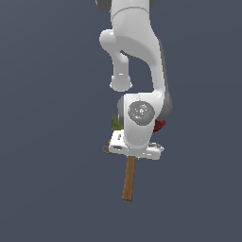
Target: Pick up a designated object from a clutter of objects.
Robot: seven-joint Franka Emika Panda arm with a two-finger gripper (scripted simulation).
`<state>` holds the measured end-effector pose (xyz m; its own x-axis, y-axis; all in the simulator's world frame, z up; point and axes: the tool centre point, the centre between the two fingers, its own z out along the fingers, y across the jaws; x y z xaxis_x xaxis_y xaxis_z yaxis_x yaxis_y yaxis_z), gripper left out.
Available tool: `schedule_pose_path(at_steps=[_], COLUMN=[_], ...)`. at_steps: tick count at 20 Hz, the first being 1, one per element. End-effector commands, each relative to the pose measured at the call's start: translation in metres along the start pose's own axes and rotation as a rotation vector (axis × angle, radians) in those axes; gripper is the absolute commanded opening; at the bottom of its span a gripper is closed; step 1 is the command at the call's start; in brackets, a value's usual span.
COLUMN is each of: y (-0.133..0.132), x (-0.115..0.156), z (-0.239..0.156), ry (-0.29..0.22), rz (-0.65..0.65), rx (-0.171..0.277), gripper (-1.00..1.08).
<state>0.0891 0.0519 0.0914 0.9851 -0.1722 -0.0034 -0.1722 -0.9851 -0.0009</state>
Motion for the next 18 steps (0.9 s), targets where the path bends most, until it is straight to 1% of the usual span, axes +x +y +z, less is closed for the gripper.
schedule_pose_path(at_steps=[1, 18], y=[0.019, 0.156], x=[0.001, 0.005], z=[-0.026, -0.196], ry=[0.005, 0.004], rz=[0.001, 0.002], rx=[0.001, 0.003], gripper=[-1.00, -1.00])
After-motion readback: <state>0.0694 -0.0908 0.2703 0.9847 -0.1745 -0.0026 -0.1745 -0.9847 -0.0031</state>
